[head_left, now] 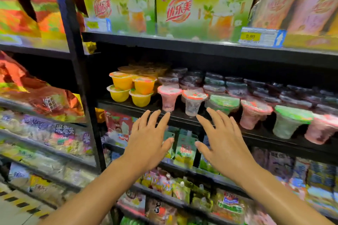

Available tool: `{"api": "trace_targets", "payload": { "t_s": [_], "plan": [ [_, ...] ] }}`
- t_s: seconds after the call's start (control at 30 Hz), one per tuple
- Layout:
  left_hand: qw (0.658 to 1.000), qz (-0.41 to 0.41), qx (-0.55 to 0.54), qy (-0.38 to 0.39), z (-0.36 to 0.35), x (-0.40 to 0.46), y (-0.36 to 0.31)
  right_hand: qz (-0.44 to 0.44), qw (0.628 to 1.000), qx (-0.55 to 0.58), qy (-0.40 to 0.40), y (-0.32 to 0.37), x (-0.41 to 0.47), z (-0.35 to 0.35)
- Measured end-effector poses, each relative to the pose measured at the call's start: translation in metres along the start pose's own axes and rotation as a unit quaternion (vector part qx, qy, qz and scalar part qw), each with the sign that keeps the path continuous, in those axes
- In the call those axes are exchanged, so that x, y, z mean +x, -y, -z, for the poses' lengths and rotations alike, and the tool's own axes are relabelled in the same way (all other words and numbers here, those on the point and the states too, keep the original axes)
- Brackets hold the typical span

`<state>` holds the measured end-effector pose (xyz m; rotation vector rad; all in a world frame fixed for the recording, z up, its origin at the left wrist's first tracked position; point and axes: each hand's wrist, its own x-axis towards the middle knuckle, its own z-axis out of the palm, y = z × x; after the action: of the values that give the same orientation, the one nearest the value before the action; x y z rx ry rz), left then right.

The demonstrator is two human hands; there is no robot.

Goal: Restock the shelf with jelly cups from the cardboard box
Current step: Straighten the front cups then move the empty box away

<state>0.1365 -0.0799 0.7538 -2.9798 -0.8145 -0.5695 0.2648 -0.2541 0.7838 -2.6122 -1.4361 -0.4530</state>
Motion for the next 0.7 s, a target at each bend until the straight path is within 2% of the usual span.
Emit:
{"api": "trace_targets", "payload": {
  "t_s": [0.17,0.33,0.53,0.7],
  "plan": [
    [0.999,-0.013,-0.05,-0.013,0.006,0.005,0.017,-0.016,1.0,0.011,-0.009,0.016,0.013,0.003],
    [0.998,0.012,-0.062,-0.02,0.015,0.004,0.02,0.009,0.998,0.05,-0.024,0.026,0.025,0.0],
    [0.999,0.011,-0.01,-0.03,0.018,0.009,0.04,0.034,0.993,0.097,-0.057,0.033,0.042,-0.01],
    [0.999,0.022,-0.009,-0.033,0.015,0.02,0.08,0.046,0.993,0.083,-0.068,0.061,0.075,-0.011]
  ]
}}
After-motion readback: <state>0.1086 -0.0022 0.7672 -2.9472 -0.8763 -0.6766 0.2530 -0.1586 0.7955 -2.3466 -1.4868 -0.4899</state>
